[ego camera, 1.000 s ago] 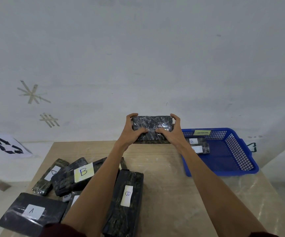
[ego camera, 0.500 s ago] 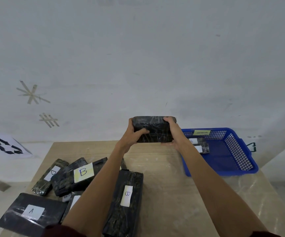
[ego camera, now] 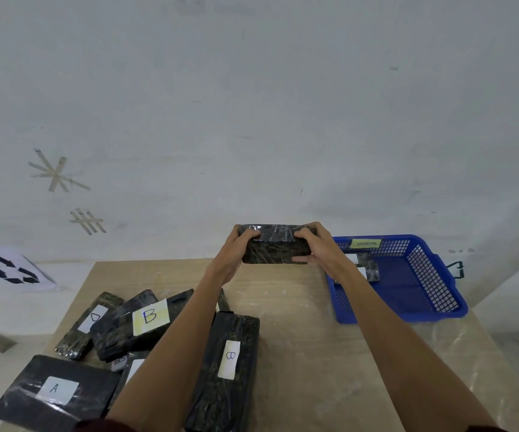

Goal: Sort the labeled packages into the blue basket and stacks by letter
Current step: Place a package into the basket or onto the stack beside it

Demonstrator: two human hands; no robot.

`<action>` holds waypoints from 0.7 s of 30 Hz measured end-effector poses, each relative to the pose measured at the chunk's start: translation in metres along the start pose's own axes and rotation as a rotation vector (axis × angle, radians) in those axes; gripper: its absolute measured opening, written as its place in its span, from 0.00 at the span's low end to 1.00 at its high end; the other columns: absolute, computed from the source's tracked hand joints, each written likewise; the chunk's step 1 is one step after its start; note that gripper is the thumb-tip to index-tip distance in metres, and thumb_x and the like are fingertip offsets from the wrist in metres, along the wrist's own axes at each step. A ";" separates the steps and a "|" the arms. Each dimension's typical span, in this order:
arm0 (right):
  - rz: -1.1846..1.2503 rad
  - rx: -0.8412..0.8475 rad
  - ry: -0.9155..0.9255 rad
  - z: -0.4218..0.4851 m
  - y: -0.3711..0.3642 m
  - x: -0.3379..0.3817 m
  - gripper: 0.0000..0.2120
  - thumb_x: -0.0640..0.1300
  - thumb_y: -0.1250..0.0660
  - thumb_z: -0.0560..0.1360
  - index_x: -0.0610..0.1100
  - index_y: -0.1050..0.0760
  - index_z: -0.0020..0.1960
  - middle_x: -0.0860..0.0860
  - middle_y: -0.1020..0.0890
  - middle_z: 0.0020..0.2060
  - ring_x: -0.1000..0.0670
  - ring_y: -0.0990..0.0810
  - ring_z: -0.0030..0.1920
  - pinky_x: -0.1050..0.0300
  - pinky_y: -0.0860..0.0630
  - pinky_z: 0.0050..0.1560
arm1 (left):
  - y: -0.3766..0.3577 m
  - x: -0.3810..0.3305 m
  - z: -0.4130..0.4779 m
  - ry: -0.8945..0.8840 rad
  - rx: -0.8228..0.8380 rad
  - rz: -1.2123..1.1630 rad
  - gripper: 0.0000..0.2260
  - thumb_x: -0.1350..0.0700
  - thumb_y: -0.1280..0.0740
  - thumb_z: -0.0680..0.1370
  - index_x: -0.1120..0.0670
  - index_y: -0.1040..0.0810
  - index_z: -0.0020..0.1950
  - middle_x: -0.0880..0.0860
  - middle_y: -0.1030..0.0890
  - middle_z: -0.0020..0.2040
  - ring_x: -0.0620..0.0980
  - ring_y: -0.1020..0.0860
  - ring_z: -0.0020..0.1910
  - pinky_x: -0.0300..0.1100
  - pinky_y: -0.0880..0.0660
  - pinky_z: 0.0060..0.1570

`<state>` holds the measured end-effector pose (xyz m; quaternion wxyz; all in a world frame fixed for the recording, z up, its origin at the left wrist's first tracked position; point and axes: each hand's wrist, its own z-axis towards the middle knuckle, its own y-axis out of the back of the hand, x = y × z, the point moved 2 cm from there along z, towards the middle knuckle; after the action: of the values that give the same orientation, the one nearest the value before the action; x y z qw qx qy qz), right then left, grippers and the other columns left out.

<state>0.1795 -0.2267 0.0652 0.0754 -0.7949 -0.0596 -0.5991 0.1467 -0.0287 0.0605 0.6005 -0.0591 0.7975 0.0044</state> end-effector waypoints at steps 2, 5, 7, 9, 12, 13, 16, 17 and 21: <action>-0.057 -0.008 0.064 0.001 0.000 0.000 0.03 0.39 0.35 0.81 0.41 0.28 0.53 0.45 0.23 0.51 0.47 0.19 0.54 0.38 0.18 0.54 | -0.001 0.000 0.000 0.002 0.003 0.023 0.05 0.59 0.39 0.84 0.57 0.36 0.56 0.51 0.29 0.47 0.45 0.27 0.42 0.34 0.27 0.36; -0.132 -0.039 0.148 0.003 0.000 0.000 0.03 0.38 0.35 0.80 0.40 0.25 0.53 0.46 0.22 0.46 0.46 0.18 0.53 0.40 0.16 0.50 | -0.001 0.003 0.004 -0.008 0.029 0.039 0.07 0.59 0.37 0.83 0.55 0.35 0.54 0.53 0.30 0.51 0.48 0.26 0.48 0.38 0.27 0.46; -0.146 -0.060 0.165 0.003 -0.001 0.000 0.06 0.39 0.31 0.78 0.40 0.25 0.53 0.44 0.20 0.47 0.45 0.17 0.51 0.43 0.16 0.47 | -0.003 0.003 0.004 -0.040 0.045 0.070 0.10 0.58 0.34 0.82 0.55 0.36 0.53 0.53 0.29 0.51 0.48 0.25 0.50 0.41 0.29 0.51; -0.163 -0.073 0.189 0.004 -0.003 -0.001 0.12 0.42 0.24 0.74 0.41 0.26 0.52 0.42 0.20 0.49 0.43 0.16 0.50 0.45 0.15 0.45 | -0.005 0.002 0.001 -0.072 0.031 0.097 0.12 0.58 0.34 0.82 0.55 0.38 0.54 0.50 0.28 0.47 0.41 0.23 0.44 0.35 0.28 0.45; -0.168 -0.094 0.223 0.002 -0.004 -0.003 0.15 0.41 0.22 0.72 0.41 0.27 0.50 0.42 0.20 0.50 0.43 0.16 0.48 0.48 0.15 0.43 | -0.007 0.001 -0.001 -0.125 -0.003 0.165 0.13 0.58 0.33 0.82 0.55 0.40 0.52 0.52 0.30 0.46 0.41 0.25 0.42 0.33 0.28 0.40; -0.174 -0.103 0.232 0.003 -0.003 -0.004 0.15 0.40 0.22 0.72 0.41 0.28 0.50 0.42 0.20 0.49 0.43 0.16 0.48 0.49 0.15 0.42 | -0.007 0.002 0.000 -0.131 -0.005 0.188 0.14 0.57 0.33 0.82 0.54 0.40 0.50 0.53 0.32 0.47 0.44 0.27 0.43 0.34 0.29 0.40; -0.184 -0.113 0.256 0.002 -0.002 -0.007 0.15 0.40 0.23 0.72 0.41 0.29 0.48 0.41 0.21 0.48 0.42 0.16 0.47 0.52 0.16 0.39 | -0.009 0.006 -0.002 -0.118 -0.017 0.222 0.15 0.56 0.33 0.82 0.55 0.41 0.51 0.52 0.31 0.45 0.44 0.27 0.42 0.33 0.30 0.38; -0.200 -0.112 0.263 0.003 -0.002 -0.007 0.15 0.41 0.23 0.72 0.41 0.29 0.49 0.41 0.21 0.48 0.42 0.16 0.48 0.52 0.16 0.39 | -0.010 0.006 -0.004 -0.117 -0.024 0.216 0.14 0.57 0.34 0.83 0.56 0.41 0.52 0.50 0.30 0.44 0.40 0.25 0.40 0.30 0.29 0.37; -0.252 -0.109 0.297 0.004 -0.001 -0.002 0.15 0.42 0.23 0.72 0.41 0.28 0.49 0.45 0.22 0.47 0.44 0.17 0.45 0.55 0.17 0.38 | -0.011 0.006 -0.004 -0.127 -0.014 0.204 0.15 0.57 0.34 0.83 0.55 0.42 0.52 0.52 0.33 0.46 0.45 0.29 0.44 0.35 0.31 0.40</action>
<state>0.1830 -0.2252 0.0626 -0.0355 -0.6870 -0.1142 -0.7167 0.1423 -0.0403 0.0570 0.6457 0.0185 0.7597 0.0750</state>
